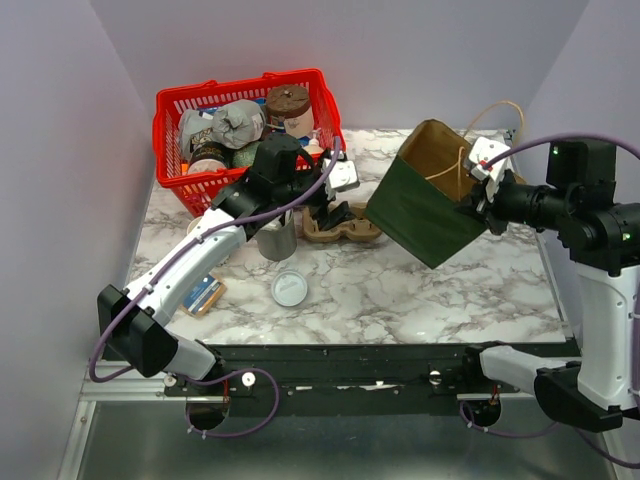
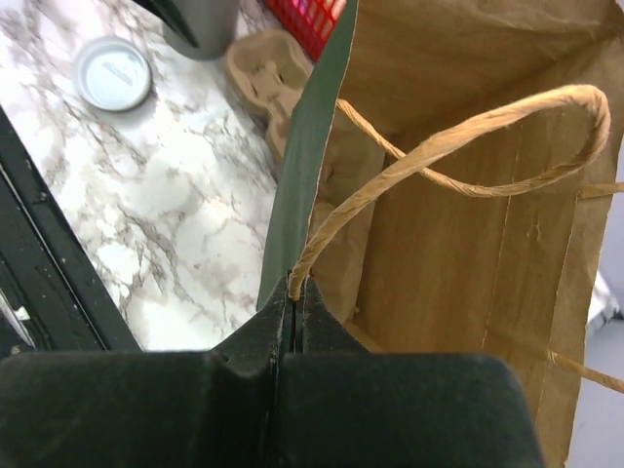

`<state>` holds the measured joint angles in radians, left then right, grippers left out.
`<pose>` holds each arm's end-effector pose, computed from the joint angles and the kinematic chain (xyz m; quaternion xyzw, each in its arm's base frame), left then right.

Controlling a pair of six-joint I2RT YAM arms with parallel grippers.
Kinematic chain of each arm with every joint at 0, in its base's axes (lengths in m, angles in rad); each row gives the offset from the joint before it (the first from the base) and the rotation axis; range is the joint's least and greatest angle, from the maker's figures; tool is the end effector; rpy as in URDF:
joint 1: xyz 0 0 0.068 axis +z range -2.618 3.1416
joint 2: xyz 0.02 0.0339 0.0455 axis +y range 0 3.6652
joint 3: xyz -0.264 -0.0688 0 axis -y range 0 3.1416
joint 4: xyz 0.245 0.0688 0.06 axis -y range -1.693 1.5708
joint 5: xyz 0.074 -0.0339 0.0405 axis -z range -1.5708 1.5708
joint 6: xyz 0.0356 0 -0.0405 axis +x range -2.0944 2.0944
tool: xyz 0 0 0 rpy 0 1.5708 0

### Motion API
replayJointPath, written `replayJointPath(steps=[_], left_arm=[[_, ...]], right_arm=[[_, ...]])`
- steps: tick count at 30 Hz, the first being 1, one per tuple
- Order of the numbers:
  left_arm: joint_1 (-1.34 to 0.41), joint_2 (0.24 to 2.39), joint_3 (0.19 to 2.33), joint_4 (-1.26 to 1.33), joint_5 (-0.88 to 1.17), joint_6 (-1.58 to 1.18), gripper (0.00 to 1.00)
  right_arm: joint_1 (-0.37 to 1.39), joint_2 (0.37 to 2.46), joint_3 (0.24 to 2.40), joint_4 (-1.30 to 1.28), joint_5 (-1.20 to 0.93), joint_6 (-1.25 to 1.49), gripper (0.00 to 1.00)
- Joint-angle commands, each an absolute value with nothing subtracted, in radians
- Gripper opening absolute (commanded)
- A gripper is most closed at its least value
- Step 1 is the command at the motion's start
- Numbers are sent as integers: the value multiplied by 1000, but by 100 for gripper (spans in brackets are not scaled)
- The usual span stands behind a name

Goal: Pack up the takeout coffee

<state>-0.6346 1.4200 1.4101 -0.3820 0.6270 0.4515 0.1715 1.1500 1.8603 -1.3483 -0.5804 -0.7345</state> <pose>0.2461 -0.2071 0.3928 0.5554 0.5884 -0.3036 0.5032 0.1367 0.0435 0.4979 -0.4903 0.7132 0.1258 0.4849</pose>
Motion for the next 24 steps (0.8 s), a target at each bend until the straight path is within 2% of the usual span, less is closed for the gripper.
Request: replayJointPath(steps=[1,24], left_arm=[[-594,1428,1463,-416,563,497,87],[-502,1417,1454,-417,535,528,88]], right_arm=[[233,1169,1928,-1526,-621,-742,1],[439,1140,1790,-1526,-520,-753,1]])
